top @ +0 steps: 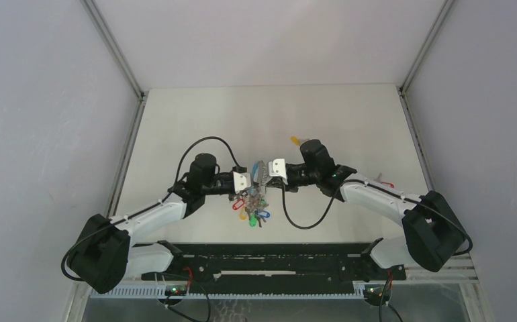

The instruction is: Put the keys on the keyring

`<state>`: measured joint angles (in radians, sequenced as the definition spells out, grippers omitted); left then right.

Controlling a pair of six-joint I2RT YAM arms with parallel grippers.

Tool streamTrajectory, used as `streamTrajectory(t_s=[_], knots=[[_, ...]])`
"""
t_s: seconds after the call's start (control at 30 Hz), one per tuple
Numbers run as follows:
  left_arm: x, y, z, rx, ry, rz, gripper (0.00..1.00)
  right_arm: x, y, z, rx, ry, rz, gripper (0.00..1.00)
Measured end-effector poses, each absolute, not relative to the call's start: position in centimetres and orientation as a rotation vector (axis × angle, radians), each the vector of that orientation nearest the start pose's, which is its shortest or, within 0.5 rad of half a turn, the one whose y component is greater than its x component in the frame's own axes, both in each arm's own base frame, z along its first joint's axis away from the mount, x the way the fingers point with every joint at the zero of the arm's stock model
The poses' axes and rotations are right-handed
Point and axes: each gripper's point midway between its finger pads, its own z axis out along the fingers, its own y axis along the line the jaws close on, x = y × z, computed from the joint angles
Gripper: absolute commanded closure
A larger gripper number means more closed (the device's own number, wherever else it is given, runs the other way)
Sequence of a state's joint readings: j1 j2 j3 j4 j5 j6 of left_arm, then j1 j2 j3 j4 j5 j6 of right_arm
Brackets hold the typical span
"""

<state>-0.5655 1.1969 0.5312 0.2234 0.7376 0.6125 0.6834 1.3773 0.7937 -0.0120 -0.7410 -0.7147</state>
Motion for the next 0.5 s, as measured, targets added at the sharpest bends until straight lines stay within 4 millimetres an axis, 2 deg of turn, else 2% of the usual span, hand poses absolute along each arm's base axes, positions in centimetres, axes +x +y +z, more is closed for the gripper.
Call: streamTrajectory(t_s=[0.5], knots=[[23.12,-26.56,13.02,1.443,1.322,-0.707,1.00,22.71,31.33,13.66,-1.635,1.297,0.775,1.00]])
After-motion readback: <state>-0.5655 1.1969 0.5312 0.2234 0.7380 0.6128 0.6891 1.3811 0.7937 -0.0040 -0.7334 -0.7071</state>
